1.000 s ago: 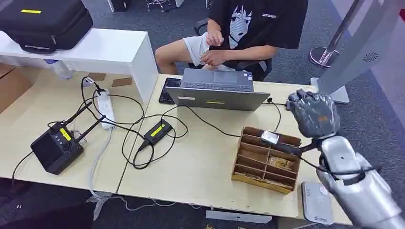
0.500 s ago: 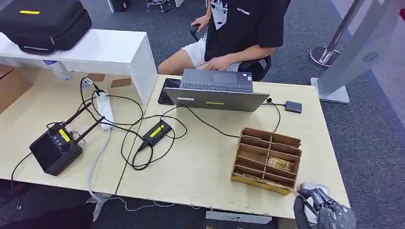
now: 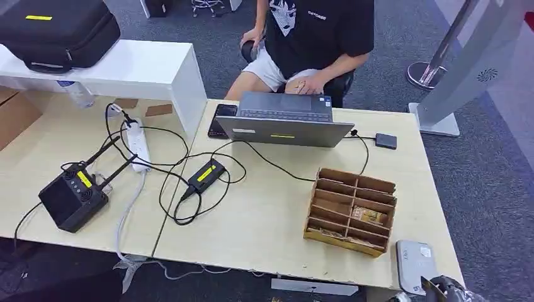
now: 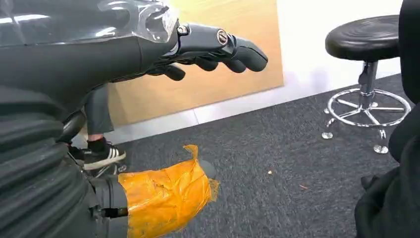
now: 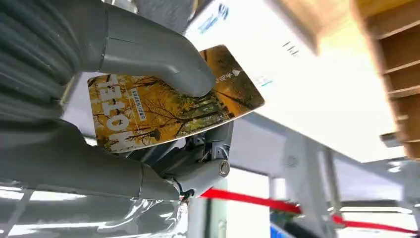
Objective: Pass the card to the sensor for recognition and then transmit it.
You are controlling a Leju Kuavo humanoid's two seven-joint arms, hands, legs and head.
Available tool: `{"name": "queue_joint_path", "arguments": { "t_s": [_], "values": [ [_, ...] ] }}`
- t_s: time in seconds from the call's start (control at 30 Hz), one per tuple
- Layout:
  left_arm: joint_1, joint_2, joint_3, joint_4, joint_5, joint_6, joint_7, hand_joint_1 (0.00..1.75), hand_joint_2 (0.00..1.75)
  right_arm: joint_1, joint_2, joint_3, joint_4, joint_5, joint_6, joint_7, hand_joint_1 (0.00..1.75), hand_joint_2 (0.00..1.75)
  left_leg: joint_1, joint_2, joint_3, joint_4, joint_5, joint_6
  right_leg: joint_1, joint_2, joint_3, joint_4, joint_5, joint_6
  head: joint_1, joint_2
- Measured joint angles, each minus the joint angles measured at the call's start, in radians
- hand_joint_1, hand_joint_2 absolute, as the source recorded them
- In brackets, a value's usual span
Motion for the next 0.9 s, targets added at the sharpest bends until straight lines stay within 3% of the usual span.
{"name": "queue_joint_path", "arguments": {
  "t_s": [0.5,0.7,0.9],
  "values": [
    [0.000,0.000,0.000,0.000,-0.001,0.000,-0.015,0.00,1.75,-0.123,0.151,-0.116,0.119,0.112,-0.140,-0.150,1.75,1.75,0.000,0.001,0.000,0.000,0.000,0.000,0.000,0.001,0.000,0.000,0.000,0.000,0.000,0.000],
    [0.000,0.000,0.000,0.000,0.016,0.000,-0.051,0.00,1.75,-0.172,0.189,-0.138,0.185,0.058,-0.086,-0.233,1.75,1.75,0.000,0.002,0.000,0.000,0.000,0.000,0.000,0.001,0.000,0.000,0.000,0.000,0.000,0.000],
    [-0.001,0.000,0.000,0.000,0.026,0.000,-0.096,0.00,1.75,-0.255,0.197,-0.174,0.349,0.030,-0.052,-0.275,1.75,1.75,0.000,0.002,0.000,0.000,0.000,0.000,0.000,0.002,0.000,0.000,0.000,0.000,0.000,0.000]
  ]
}}
